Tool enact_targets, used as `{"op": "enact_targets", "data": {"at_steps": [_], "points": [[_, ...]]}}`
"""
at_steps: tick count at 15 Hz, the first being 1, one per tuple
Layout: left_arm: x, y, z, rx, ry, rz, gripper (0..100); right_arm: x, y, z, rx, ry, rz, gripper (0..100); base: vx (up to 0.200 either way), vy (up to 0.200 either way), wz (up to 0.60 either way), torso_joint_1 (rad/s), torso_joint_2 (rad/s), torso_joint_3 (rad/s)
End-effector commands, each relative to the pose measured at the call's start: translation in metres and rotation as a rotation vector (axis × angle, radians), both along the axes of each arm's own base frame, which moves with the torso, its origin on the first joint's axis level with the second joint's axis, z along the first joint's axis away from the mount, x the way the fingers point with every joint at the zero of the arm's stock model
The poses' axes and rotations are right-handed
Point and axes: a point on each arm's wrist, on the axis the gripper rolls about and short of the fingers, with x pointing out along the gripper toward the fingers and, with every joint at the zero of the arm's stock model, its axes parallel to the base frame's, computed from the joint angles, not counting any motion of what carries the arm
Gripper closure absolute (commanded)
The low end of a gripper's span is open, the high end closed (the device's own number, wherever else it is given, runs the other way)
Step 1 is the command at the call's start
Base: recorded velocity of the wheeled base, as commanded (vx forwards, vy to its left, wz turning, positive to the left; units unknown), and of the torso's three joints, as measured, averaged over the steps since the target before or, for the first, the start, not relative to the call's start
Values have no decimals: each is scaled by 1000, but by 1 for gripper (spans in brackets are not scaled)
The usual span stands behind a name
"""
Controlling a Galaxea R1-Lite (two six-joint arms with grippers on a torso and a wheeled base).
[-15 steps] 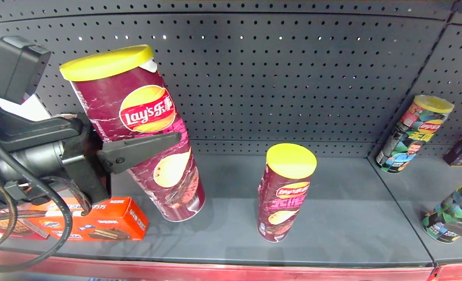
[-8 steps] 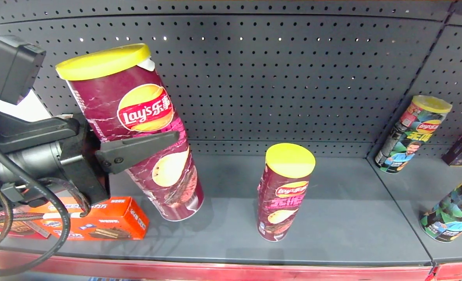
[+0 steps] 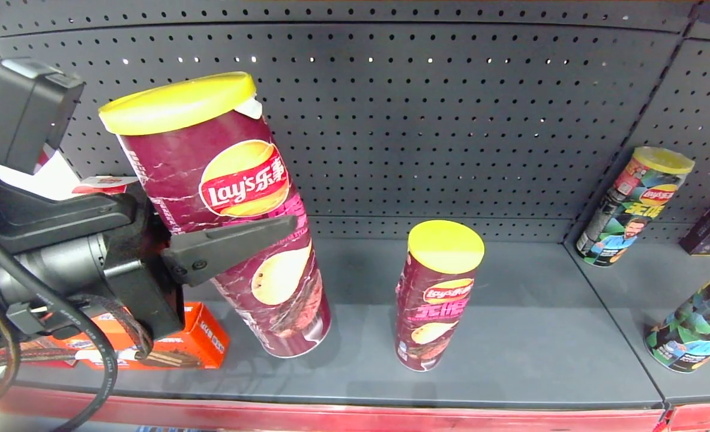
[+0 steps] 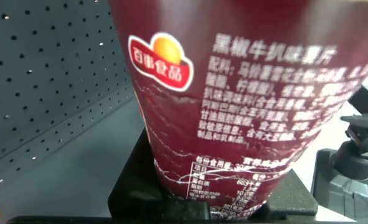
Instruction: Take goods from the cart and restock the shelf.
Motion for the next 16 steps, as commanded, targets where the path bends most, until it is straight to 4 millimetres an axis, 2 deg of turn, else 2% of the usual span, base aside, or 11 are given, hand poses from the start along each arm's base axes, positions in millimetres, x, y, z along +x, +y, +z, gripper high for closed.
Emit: {"op": "enact_targets", "data": {"at_steps": [1,3,6,7,8,9,10,12,14,15,16], "points": [[0,0,-2,3,5,-2,100,0,-1,1,12,-1,-128,0,0,0,0,0,0,0],[1,1,-2,2,6,7,100,1,-4,1,0,-10,-246,0,0,0,0,0,0,0],[2,2,-4,6,12,18,100,1,-1,1,-48,-26,-140,0,0,0,0,0,0,0],[3,4,-4,8,12,25,100,1,-2,1,-51,-27,-152,0,0,0,0,0,0,0],[3,4,-5,8,13,25,100,1,-2,1,-49,-26,-173,0,0,0,0,0,0,0],[2,4,-6,10,18,27,100,2,-4,1,-45,-31,-287,0,0,0,0,0,0,0],[1,5,-9,14,24,25,100,2,-4,2,-38,-45,-295,0,0,0,0,0,0,0],[-2,6,-13,20,33,22,100,1,0,2,-34,-50,-114,0,0,0,0,0,0,0],[-2,5,-13,19,31,16,100,0,1,1,-44,-29,-46,0,0,0,0,0,0,0],[-2,5,-13,19,31,16,100,0,0,1,-27,-20,-81,0,0,0,0,0,0,0],[-2,5,-13,19,31,16,100,1,-3,1,-6,-15,-225,0,0,0,0,0,0,0]]}}
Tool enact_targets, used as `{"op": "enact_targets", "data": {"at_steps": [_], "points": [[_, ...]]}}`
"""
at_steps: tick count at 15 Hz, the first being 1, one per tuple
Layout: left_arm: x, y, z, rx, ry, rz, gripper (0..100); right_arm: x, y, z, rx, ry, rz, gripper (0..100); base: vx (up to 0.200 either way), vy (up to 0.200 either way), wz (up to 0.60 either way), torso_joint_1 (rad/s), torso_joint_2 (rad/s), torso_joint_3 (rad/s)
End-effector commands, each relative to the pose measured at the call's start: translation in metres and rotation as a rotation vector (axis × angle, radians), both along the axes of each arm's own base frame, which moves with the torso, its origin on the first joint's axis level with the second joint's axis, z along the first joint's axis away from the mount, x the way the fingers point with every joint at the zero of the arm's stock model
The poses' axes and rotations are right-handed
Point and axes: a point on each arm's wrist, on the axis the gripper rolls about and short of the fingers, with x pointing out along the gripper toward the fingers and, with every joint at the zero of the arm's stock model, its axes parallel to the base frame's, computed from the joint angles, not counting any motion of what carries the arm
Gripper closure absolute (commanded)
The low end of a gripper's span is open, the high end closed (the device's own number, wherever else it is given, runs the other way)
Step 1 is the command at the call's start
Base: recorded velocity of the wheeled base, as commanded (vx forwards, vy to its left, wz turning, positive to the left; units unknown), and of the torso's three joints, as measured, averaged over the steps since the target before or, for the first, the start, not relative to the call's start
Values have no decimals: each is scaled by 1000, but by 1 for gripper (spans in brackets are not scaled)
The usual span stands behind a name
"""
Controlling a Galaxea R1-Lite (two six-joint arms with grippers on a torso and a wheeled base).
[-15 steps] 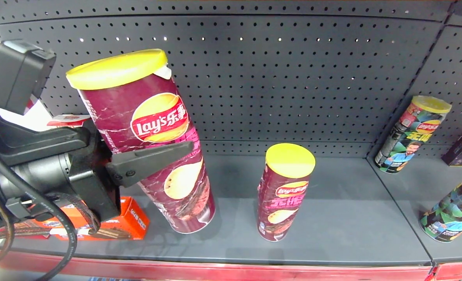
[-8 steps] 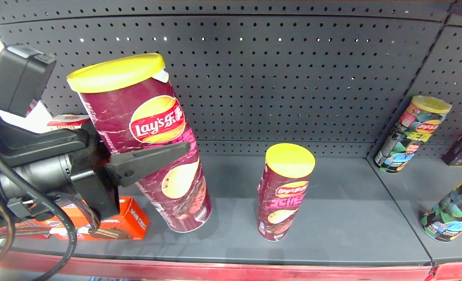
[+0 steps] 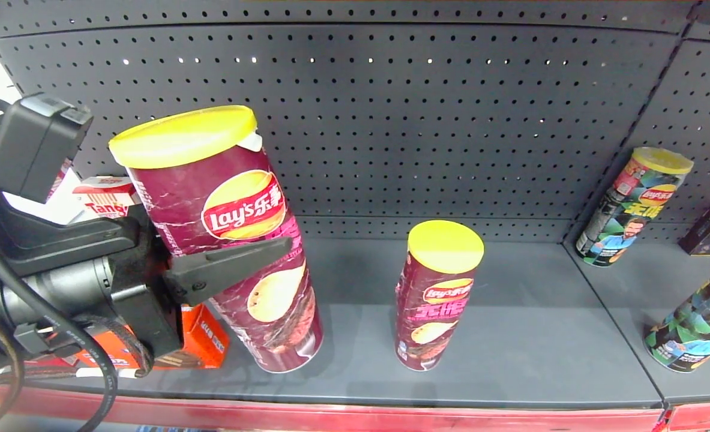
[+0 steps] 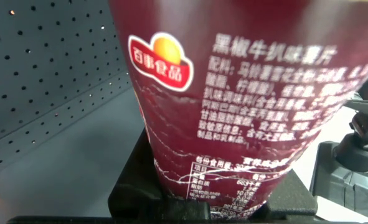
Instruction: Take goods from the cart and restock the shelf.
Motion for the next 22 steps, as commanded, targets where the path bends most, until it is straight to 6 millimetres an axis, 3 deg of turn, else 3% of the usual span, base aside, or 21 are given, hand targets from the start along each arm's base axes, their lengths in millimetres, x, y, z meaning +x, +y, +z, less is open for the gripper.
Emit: {"op": "enact_targets", "data": {"at_steps": [1,2,5,13,18,22], "points": [[-1,0,0,-1,-1,0,100,2,-6,0,17,2,-264,0,0,0,0,0,0,0],[0,1,0,0,1,3,100,2,-6,0,12,-6,-289,0,0,0,0,0,0,0],[0,-1,1,-2,-4,-6,100,2,1,-1,-17,-36,89,0,0,0,0,0,0,0],[3,-4,-1,3,7,-11,100,2,1,-7,-15,22,94,0,0,0,0,0,0,0],[16,-14,-15,98,-31,-34,100,2,1,-7,-15,22,94,0,0,0,0,0,0,0],[29,-14,-5,83,-55,11,100,2,1,-7,-14,23,94,0,0,0,0,0,0,0]]}}
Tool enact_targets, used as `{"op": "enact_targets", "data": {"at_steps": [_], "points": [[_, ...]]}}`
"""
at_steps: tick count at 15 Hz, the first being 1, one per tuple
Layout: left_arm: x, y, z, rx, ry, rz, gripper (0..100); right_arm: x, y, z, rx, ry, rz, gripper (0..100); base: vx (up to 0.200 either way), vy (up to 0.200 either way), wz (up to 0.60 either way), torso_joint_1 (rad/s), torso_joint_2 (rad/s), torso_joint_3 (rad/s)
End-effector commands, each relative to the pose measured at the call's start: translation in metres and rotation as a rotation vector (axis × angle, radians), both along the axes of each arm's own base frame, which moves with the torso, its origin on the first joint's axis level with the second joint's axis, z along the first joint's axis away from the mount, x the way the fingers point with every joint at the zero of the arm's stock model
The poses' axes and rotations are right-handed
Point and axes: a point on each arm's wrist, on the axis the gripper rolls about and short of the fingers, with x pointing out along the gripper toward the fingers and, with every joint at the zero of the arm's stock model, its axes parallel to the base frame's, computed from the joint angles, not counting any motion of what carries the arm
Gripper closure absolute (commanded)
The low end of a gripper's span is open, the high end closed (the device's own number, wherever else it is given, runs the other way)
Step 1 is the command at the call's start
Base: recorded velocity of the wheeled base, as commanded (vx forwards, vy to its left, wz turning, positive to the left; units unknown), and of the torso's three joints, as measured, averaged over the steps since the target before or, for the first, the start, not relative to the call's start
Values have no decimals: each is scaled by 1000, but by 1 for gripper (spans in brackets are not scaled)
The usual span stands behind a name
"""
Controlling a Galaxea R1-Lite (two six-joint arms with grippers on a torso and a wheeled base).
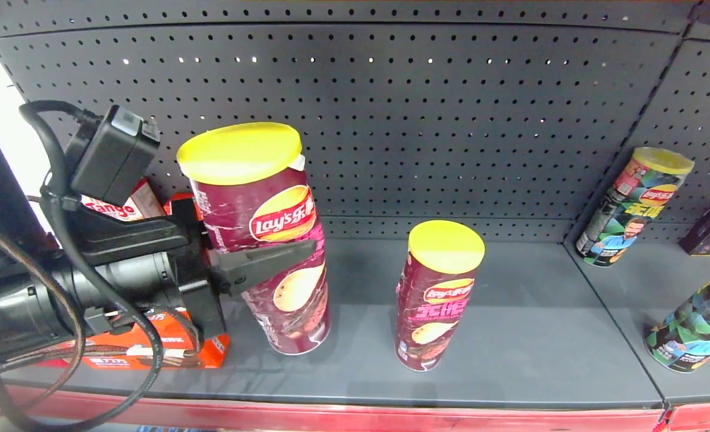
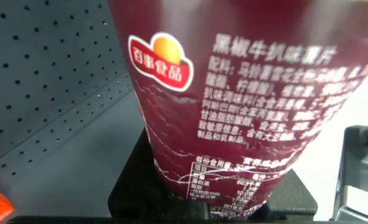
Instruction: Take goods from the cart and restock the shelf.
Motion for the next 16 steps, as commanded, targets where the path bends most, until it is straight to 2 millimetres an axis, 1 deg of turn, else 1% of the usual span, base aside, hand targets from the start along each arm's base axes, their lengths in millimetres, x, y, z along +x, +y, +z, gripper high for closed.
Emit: {"op": "enact_targets", "data": {"at_steps": [1,3,4,5,6,8,10,11,12,13,14,15,16], "points": [[10,-3,15,-19,-47,58,100,0,0,0,-1,2,2,0,0,0,0,0,0,0],[13,-5,18,-24,-51,51,100,0,0,0,-3,1,2,0,0,0,0,0,0,0],[12,-9,20,-30,-53,12,100,0,0,0,-1,2,2,0,0,0,0,0,0,0],[18,-15,19,-31,-35,-18,100,0,0,0,-1,2,2,0,0,0,0,0,0,0],[20,-17,18,-30,-28,-29,100,0,0,0,-3,1,2,0,0,0,0,0,0,0],[21,-19,19,-55,11,-39,100,0,0,0,-3,1,2,0,0,0,0,0,0,0],[40,-18,-1,3,13,-6,100,0,0,0,-1,2,2,0,0,0,0,0,0,0],[49,-19,-7,16,11,3,100,0,0,0,-3,1,2,0,0,0,0,0,0,0],[55,-22,-10,17,13,3,100,0,0,0,-1,2,2,0,0,0,0,0,0,0],[67,-30,-10,11,0,-5,100,0,0,0,-1,2,2,0,0,0,0,0,0,0],[74,-33,-9,9,0,-6,100,0,0,0,-3,1,2,0,0,0,0,0,0,0],[89,-40,-14,12,8,-34,100,0,0,0,-1,2,2,0,0,0,0,0,0,0],[97,-43,-13,10,13,-71,100,0,0,0,-1,2,2,0,0,0,0,0,0,0]]}}
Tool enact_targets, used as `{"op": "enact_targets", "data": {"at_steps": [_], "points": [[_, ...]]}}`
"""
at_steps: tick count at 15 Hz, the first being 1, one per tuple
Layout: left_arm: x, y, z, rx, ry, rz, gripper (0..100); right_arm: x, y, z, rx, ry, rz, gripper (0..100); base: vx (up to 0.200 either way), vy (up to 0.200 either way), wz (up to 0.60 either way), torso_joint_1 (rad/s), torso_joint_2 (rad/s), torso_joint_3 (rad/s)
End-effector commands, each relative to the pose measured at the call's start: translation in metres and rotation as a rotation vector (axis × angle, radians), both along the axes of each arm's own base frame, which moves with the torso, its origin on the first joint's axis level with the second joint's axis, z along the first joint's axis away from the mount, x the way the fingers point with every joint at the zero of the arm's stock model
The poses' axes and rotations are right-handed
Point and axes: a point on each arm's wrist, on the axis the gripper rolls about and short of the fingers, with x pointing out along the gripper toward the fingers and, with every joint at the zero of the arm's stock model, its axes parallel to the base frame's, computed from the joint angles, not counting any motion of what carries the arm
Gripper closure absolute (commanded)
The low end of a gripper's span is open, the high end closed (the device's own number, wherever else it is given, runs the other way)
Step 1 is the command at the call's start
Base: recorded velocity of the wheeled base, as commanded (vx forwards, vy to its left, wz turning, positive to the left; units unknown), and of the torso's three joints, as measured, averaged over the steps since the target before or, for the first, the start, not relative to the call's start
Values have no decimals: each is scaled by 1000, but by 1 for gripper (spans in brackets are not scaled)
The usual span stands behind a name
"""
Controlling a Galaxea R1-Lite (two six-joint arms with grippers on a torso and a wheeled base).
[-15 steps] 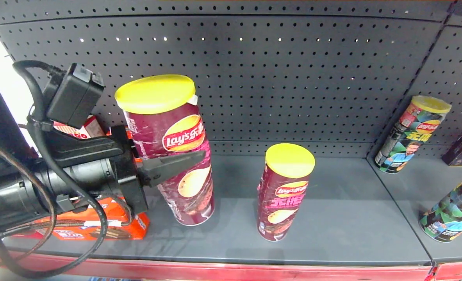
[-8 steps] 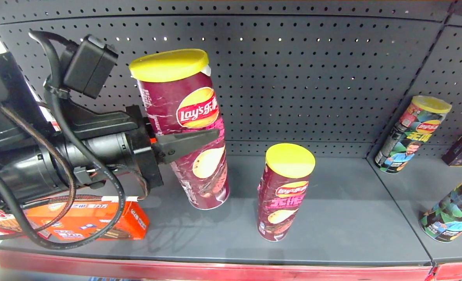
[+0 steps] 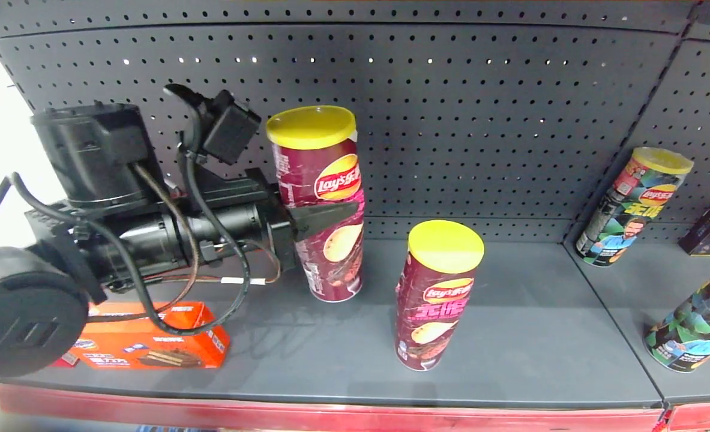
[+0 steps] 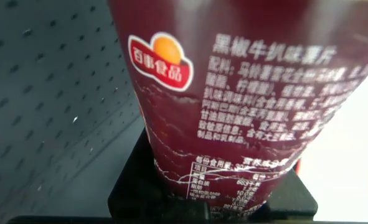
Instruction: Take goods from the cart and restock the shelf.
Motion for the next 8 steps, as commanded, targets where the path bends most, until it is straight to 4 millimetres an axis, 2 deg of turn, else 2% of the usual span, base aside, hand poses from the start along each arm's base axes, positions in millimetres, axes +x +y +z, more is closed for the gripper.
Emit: {"op": "enact_targets", "data": {"at_steps": [1,2,4,8], "points": [[33,-16,-16,25,63,-64,100,0,0,0,-2,1,1,0,0,0,0,0,0,0],[36,-17,-17,32,73,-75,100,0,0,0,-2,1,1,0,0,0,0,0,0,0],[63,-29,-24,36,84,-113,100,0,0,0,0,2,1,0,0,0,0,0,0,0],[95,-44,-29,29,74,-198,100,0,0,0,-2,1,1,0,0,0,0,0,0,0]]}}
